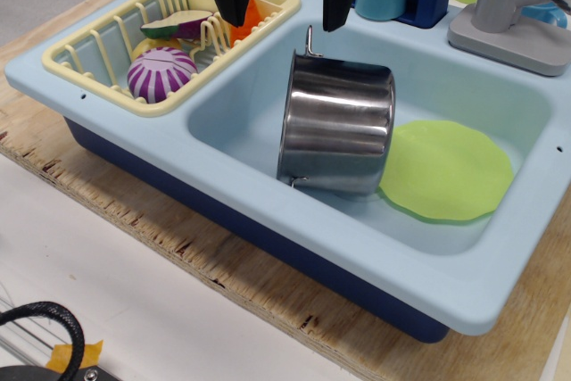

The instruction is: Flip pot upright which is in sink

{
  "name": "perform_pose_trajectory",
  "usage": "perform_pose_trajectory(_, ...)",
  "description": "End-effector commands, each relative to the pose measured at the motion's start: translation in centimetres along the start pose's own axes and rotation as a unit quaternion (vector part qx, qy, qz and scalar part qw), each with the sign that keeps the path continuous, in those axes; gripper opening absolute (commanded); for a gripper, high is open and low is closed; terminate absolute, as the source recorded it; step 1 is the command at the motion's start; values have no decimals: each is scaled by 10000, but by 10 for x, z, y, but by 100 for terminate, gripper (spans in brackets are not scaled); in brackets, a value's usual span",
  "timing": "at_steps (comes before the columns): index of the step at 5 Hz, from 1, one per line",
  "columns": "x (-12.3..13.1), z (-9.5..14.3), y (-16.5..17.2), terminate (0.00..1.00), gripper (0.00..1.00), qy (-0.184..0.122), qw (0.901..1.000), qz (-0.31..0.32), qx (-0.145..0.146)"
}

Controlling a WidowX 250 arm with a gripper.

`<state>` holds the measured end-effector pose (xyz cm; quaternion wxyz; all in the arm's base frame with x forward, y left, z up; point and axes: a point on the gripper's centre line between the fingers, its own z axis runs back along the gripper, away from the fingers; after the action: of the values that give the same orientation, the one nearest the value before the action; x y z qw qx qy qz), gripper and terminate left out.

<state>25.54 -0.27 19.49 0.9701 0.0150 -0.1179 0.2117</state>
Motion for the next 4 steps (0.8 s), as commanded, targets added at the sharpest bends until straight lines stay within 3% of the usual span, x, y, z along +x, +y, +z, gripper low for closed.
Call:
perform_pose_trajectory(1, 0, 0, 0, 0, 100, 0, 10000, 0, 0)
perform_pose_trajectory(2, 2, -3, 3, 0, 100, 102, 9984, 125, -538)
perform_pose_trajectory(3, -3, -7, 9, 0, 100, 186, 9906, 425, -1287)
perform_pose_trajectory(4, -7, -9, 14, 0, 100, 313, 9841, 624, -1633)
